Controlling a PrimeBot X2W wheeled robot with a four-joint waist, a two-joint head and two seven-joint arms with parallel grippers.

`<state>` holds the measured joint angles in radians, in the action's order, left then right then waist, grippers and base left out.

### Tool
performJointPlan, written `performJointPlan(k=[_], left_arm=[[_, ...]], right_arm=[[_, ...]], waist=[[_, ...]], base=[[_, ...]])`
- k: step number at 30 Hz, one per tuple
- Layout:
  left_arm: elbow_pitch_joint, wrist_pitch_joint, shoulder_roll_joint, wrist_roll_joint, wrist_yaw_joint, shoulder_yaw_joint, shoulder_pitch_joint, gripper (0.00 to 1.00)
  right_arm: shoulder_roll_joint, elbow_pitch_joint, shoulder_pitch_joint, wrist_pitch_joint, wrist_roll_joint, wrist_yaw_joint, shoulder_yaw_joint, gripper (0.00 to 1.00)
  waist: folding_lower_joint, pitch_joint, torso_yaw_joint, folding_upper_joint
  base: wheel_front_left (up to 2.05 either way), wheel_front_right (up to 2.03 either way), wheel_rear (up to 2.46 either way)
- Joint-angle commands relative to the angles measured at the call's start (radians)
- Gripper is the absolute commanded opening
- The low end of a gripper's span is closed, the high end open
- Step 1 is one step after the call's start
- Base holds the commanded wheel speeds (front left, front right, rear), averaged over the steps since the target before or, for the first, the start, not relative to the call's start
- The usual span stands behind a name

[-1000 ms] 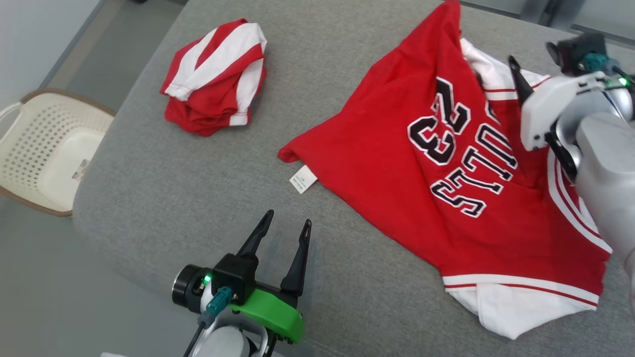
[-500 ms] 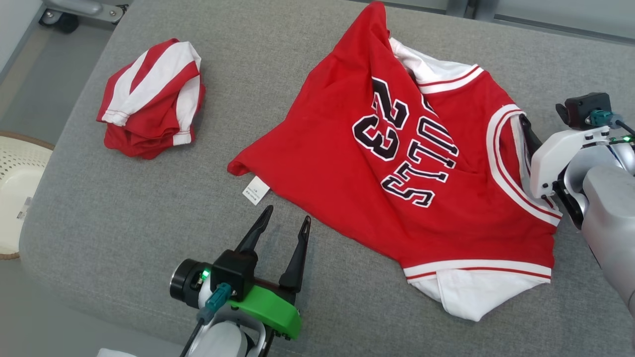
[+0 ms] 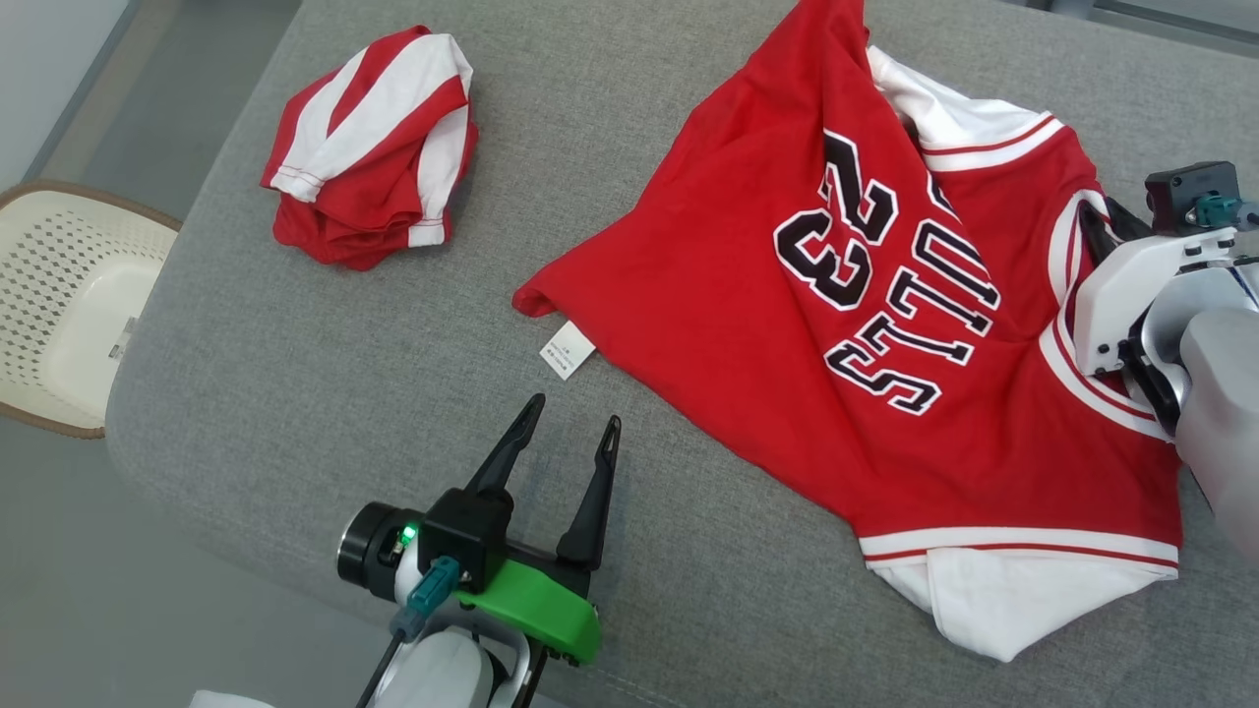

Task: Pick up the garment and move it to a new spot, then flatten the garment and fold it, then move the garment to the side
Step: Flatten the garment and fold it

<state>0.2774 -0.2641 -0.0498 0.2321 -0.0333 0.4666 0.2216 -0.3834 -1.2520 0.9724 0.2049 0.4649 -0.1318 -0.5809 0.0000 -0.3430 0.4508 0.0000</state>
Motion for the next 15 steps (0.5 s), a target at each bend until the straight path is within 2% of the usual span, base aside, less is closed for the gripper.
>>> performJointPlan(k=[1,8,12,15], left_arm=[[-0.003,0.0,-0.002,-0.003,0.006,-0.001,0.003,1.0],[-0.005,0.0,-0.002,-0.007,0.008,-0.006,-0.003,1.0],[-0.007,0.0,-0.002,-0.01,0.0,0.003,0.008,1.0],[-0.005,0.0,-0.002,-0.019,-0.005,0.005,0.014,1.0]], right_arm=[[-0.019,-0.023,-0.012,-0.008,-0.015,0.002,-0.009,0.0],[-0.088,-0.031,0.045,0.029,-0.06,0.002,0.023,0.0],[-0.172,-0.036,0.086,0.047,-0.116,0.002,0.079,0.0],[-0.204,-0.038,0.098,0.052,-0.167,0.002,0.127,0.0]], waist=[[0.0,-0.005,0.008,0.0],[0.0,0.004,-0.001,0.0],[0.0,0.005,-0.002,0.0],[0.0,0.007,-0.008,0.0]], base=[[0.0,0.0,0.0],[0.0,0.0,0.0],[0.0,0.0,0.0],[0.0,0.0,0.0]])
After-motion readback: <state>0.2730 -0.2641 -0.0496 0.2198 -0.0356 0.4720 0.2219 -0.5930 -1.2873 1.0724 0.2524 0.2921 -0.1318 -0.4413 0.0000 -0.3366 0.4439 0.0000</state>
